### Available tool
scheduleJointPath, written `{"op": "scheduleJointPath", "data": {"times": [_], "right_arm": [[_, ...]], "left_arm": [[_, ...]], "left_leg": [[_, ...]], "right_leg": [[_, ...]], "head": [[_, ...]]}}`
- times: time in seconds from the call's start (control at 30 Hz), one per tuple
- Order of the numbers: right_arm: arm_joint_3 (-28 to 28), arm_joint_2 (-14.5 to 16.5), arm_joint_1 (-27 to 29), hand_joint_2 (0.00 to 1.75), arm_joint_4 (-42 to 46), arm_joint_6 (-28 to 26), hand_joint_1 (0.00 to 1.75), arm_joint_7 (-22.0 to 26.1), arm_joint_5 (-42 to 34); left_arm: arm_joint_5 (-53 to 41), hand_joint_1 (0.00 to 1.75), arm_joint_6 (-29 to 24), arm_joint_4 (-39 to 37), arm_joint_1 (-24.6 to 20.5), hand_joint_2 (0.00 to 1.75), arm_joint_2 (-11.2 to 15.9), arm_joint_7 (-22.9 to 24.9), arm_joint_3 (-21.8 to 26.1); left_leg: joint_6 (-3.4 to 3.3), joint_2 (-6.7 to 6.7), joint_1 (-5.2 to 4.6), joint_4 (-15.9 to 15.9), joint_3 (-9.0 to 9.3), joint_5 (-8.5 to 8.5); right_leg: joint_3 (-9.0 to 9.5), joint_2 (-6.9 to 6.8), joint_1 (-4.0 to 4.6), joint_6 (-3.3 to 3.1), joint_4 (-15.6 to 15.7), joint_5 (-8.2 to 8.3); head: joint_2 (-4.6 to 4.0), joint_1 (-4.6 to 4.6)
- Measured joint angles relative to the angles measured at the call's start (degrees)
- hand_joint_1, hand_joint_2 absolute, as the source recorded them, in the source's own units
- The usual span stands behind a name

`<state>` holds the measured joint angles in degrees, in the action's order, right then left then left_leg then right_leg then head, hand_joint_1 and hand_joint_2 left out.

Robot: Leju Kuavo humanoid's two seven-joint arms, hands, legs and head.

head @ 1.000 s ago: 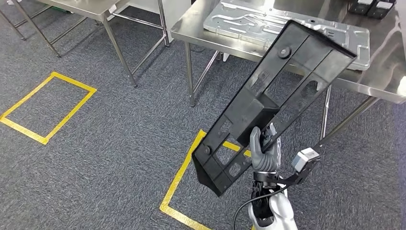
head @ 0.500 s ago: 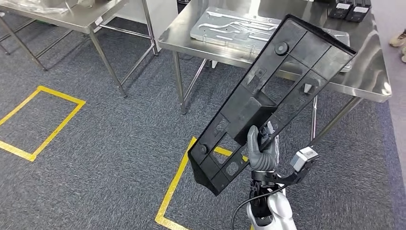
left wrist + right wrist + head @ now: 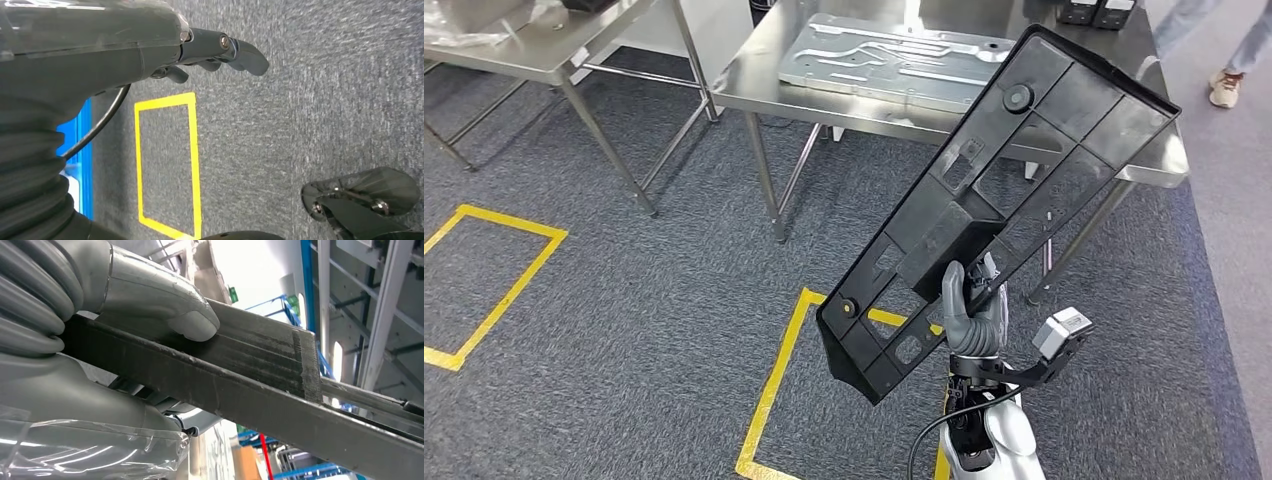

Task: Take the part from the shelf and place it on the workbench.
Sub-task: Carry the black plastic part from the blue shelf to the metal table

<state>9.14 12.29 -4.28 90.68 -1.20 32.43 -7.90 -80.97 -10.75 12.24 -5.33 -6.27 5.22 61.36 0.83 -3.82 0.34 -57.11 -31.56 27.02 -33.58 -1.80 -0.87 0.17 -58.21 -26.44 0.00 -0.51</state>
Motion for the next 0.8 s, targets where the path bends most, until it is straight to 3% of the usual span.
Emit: {"op": "scheduleJointPath", "data": {"times": [0.07,0.17,0.2,0.23,0.27,0.33,0.4,0.47,0.57,0.63,0.7,0.73,0.8], "right_arm": [[0.1,0.0,-0.1,1.75,0.1,0.0,1.75,0.0,0.0],[0.3,0.0,-0.3,1.75,0.1,0.0,1.75,0.0,0.0],[0.4,0.0,-0.2,1.75,0.1,0.0,1.75,0.0,0.0],[0.4,0.0,-0.2,1.75,0.1,0.0,1.75,0.0,0.0],[0.4,0.0,-0.2,1.75,0.1,0.0,1.75,0.1,0.0],[0.4,0.0,-0.3,1.75,0.1,0.0,1.75,0.3,-0.1],[0.4,0.1,-0.4,1.75,0.2,0.0,1.75,0.5,-0.1],[0.4,0.1,-0.5,1.75,0.2,-0.1,1.75,0.5,-0.1],[0.5,0.1,-0.7,1.75,0.4,-0.4,1.75,0.6,-0.1],[0.5,0.1,-1.0,1.75,0.5,-0.5,1.75,0.6,-0.1],[0.5,0.1,-0.9,1.75,0.5,-0.7,1.75,0.6,0.0],[0.5,0.1,-0.8,1.75,0.5,-0.8,1.75,0.6,0.0],[0.5,0.0,-0.7,1.75,0.4,-0.9,1.75,0.6,0.0]], "left_arm": [[0.0,0.0,-0.1,0.0,0.0,1.75,0.0,-0.1,0.0],[0.0,0.0,-0.1,0.0,0.1,1.75,0.0,-0.1,0.0],[0.0,0.0,-0.1,0.0,0.1,1.75,0.0,-0.2,0.0],[0.0,0.0,-0.1,0.0,0.1,1.75,0.0,-0.2,0.0],[0.0,0.0,-0.1,0.0,0.1,1.75,0.0,-0.2,0.0],[0.1,0.0,-0.1,0.0,0.1,1.75,0.1,-0.2,0.0],[0.2,0.0,-0.1,0.0,0.0,1.75,0.1,-0.1,0.0],[0.4,0.0,0.0,0.0,-0.2,1.75,0.1,0.1,0.0],[0.8,0.0,0.2,0.0,-0.1,1.75,0.1,0.2,0.0],[0.8,0.0,0.2,0.0,0.0,1.75,0.0,0.0,0.0],[0.8,0.0,0.2,0.0,0.0,1.75,0.0,-0.1,0.0],[0.8,0.0,0.2,0.0,0.1,1.75,0.0,-0.1,0.0],[0.8,0.0,0.1,0.0,0.1,1.75,0.0,-0.1,0.0]], "left_leg": [[0.52,0.93,0.26,-2.2,-0.75,1.71],[0.9,3.03,0.45,-12.6,-5.42,6.9],[0.94,3.22,0.45,-15.4,-6.83,7.59],[0.89,3.31,0.43,-16.3,-7.48,7.19],[0.75,3.34,0.41,-15.0,-7.06,5.66],[0.19,3.68,0.36,-7.7,-3.98,1.53],[-0.41,4.18,0.09,-2.1,-1.59,-0.34],[-0.88,4.35,-0.2,-1.1,-1.29,-0.18],[-2.08,4.21,0.21,-0.2,-0.56,0.19],[-2.7,4.0,0.33,0.3,0.19,0.56],[-2.8,3.67,0.29,0.2,0.87,0.99],[-2.73,3.54,0.27,0.2,1.32,1.26],[-2.46,3.42,0.27,0.1,2.45,1.88]], "right_leg": [[0.12,0.9,-0.21,-0.72,0.3,0.24],[0.19,2.31,-0.11,-1.27,0.3,0.27],[0.22,2.79,0.01,-1.33,0.3,0.23],[0.26,3.26,0.13,-1.42,0.2,0.16],[0.36,3.68,0.21,-1.46,0.1,0.07],[0.64,4.32,0.27,-1.35,-0.1,-0.21],[0.63,4.68,0.38,-0.87,-0.3,-0.42],[0.47,4.81,0.42,-0.25,-0.2,-0.5],[0.2,4.08,0.45,0.66,-1.3,-1.58],[-2.66,2.97,0.31,1.05,-7.0,-3.7],[-7.42,2.46,0.12,1.41,-14.7,-6.05],[-8.99,2.39,0.06,1.52,-16.6,-5.95],[-8.88,2.24,0.03,1.48,-14.2,-2.56]], "head": [[0.0,-0.01],[0.0,-0.03],[0.0,-0.03],[0.0,-0.03],[0.0,-0.03],[0.0,-0.02],[0.01,-0.01],[0.01,0.02],[0.0,0.16],[0.0,0.39],[0.0,0.5],[0.0,0.5],[0.0,0.51]]}}
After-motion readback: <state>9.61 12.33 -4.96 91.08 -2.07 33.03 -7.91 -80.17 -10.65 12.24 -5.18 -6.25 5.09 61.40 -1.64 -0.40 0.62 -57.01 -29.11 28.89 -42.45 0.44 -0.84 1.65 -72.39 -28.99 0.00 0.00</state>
